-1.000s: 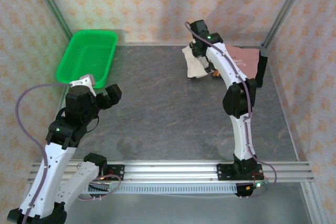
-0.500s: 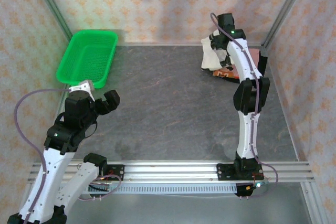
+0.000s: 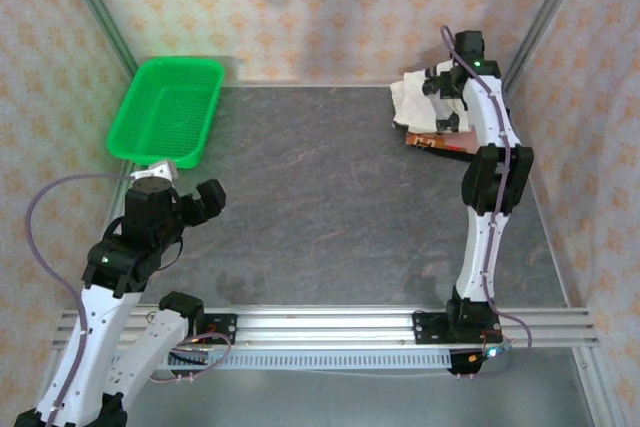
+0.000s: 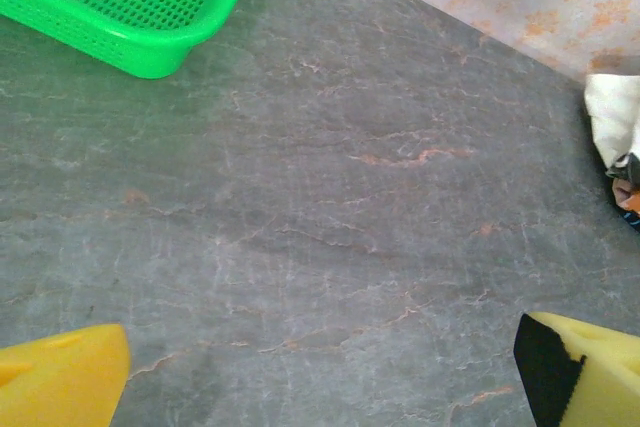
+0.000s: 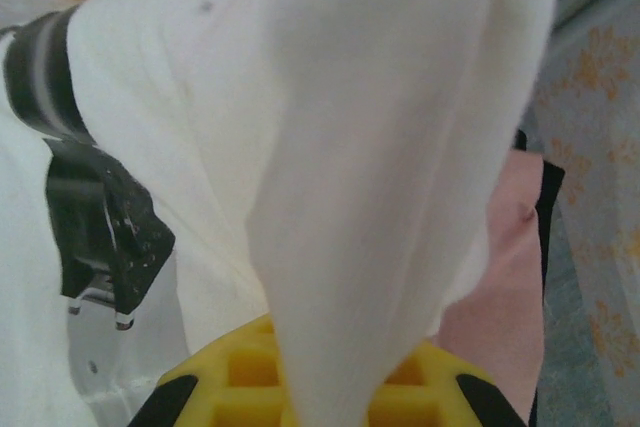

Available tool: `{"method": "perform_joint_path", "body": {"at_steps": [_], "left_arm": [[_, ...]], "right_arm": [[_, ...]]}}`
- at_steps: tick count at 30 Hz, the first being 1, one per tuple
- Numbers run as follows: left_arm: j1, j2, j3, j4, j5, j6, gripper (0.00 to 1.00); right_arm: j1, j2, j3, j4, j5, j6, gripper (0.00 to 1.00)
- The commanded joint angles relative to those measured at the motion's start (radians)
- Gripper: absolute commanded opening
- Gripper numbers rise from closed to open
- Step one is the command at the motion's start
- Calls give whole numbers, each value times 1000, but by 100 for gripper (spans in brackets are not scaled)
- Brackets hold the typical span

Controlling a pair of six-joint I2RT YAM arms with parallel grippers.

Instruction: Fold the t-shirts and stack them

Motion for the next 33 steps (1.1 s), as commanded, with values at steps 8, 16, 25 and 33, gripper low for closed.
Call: {"method": "perform_joint_path", "body": {"at_steps": [8, 16, 25, 33], "left_arm": [[-1, -34, 37, -103, -60, 27, 100], [-1, -55, 38, -123, -84, 32, 100], [0, -116, -94, -22, -233, 0, 100], [6, -35, -338, 428, -523, 201, 100]], "right_arm": [[-104, 1, -51, 49, -33, 111, 44], [-168, -89, -30, -22, -81, 201, 69], [-176, -672, -761, 257, -159, 241, 98], [-138, -1284, -1695, 909, -187, 566, 99]]}}
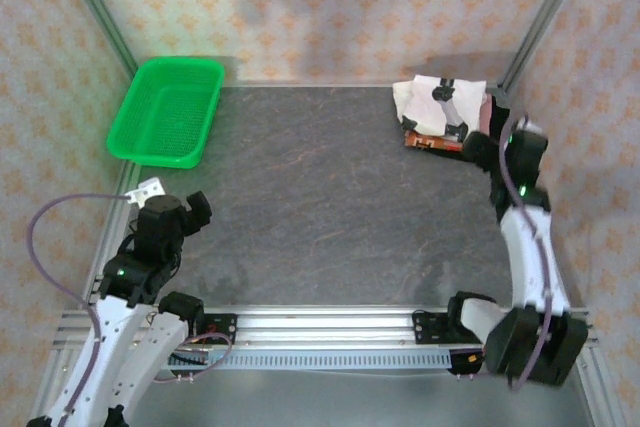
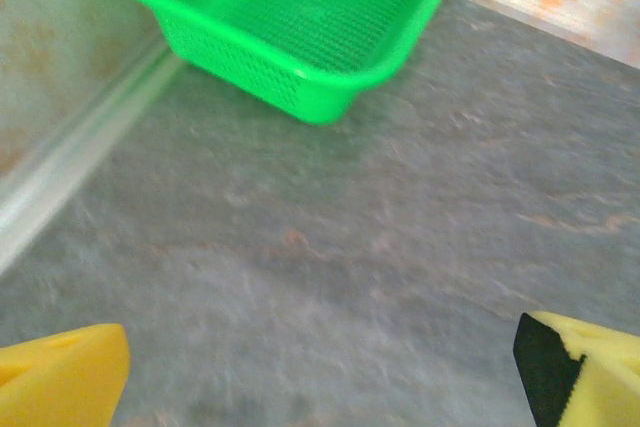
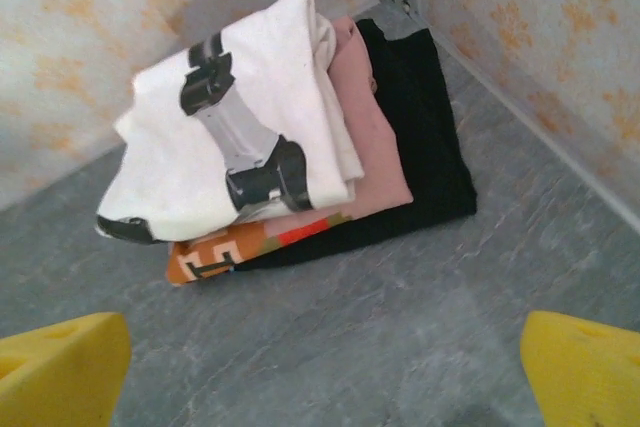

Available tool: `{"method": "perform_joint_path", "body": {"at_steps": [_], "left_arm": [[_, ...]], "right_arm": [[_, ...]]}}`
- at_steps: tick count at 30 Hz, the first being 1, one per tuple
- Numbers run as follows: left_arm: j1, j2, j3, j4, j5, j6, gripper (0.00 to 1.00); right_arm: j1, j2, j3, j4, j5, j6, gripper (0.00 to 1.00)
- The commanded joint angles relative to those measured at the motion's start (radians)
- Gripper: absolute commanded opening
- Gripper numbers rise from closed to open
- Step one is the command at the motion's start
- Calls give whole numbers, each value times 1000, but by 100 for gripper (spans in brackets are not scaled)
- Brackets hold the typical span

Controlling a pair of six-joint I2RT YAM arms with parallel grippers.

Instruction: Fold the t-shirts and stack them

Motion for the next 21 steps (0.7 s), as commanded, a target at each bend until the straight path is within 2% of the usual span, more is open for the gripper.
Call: {"method": "perform_joint_path", "body": {"at_steps": [1, 5, 7, 11, 15, 17, 18, 19, 21], "left_arm": [[16, 95, -94, 343, -157, 166, 100], [75, 272, -191, 684, -65, 300, 100], [119, 352, -210, 779, -25, 313, 100], [202, 461, -276, 1009, 62, 281, 100], [208, 604, -297, 1161, 81, 293, 100], [209, 688, -312, 1266, 115, 282, 100], [207, 724, -312, 1307, 136, 283, 100], [207, 738, -282, 1270, 171, 309, 100], [207, 775, -292, 1357, 196, 355, 100]], "right_arm": [[67, -50, -296, 379, 75, 165, 99], [173, -49, -392, 498, 204, 40, 99], [177, -14, -407, 552, 223, 9, 99], [177, 92, -468, 800, 205, -12, 99], [183, 195, -473, 888, 202, -52, 99], [183, 256, -527, 1041, 245, -56, 99], [183, 262, -532, 1068, 259, -64, 99], [184, 258, -529, 1060, 265, -76, 99], [183, 284, -523, 1079, 276, -85, 99]]}}
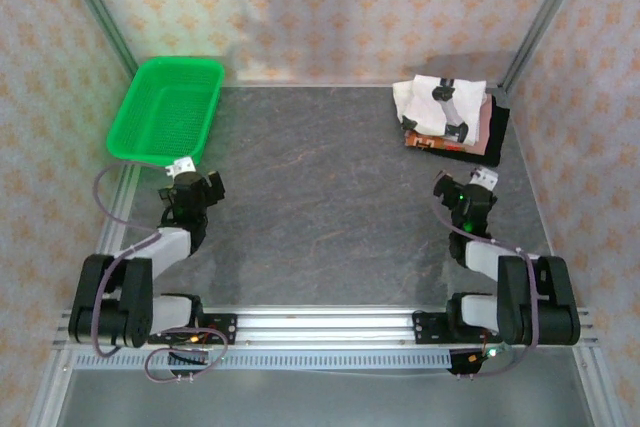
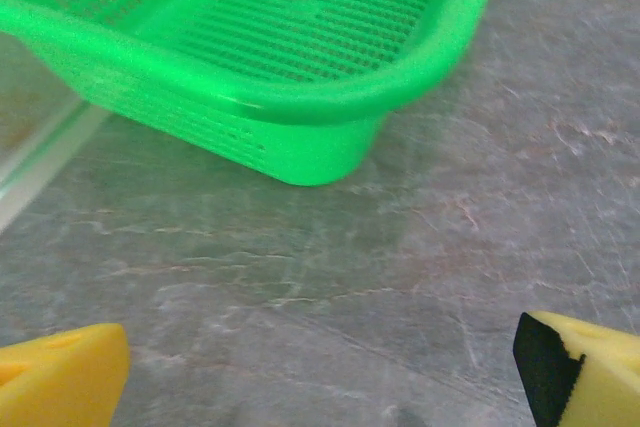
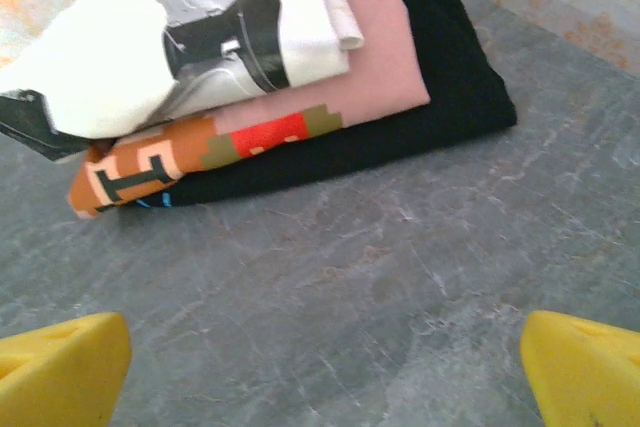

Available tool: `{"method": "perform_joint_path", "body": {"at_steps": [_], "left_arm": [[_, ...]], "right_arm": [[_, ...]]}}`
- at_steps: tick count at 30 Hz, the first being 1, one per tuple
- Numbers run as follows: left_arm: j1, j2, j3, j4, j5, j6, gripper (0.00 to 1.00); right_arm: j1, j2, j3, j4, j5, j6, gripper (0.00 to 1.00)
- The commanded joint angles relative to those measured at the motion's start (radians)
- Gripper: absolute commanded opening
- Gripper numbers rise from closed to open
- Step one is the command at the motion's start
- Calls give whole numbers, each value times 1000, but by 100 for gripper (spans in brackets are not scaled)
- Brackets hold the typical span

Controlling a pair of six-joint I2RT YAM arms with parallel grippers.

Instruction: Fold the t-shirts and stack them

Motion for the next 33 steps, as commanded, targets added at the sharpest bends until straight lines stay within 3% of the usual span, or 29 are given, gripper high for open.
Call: {"method": "perform_joint_path", "body": {"at_steps": [1, 4, 6, 9, 11, 13, 15, 18, 33], "left_arm": [[9, 58, -12, 246, 52, 58, 99], [13, 142, 23, 261, 158, 99, 100], [9, 204, 13, 338, 170, 109, 100], [7, 196, 18, 314, 172, 110, 100], [0, 198, 25, 303, 161, 115, 100], [-4, 199, 30, 294, 151, 121, 100], [-11, 200, 32, 289, 135, 125, 100], [-19, 200, 36, 285, 126, 127, 100], [-26, 202, 39, 278, 118, 134, 100]], "right_arm": [[3, 45, -3, 192, 53, -45, 99], [3, 146, 4, 283, 76, -41, 99], [3, 218, 23, 326, 52, -53, 99], [16, 284, 86, 280, 42, -76, 99], [50, 260, 153, 101, 90, -96, 99], [53, 288, 124, 209, 92, -104, 99], [53, 263, 135, 144, 88, -102, 99], [53, 279, 119, 205, 83, -104, 99], [53, 277, 143, 155, 30, -126, 99]]}}
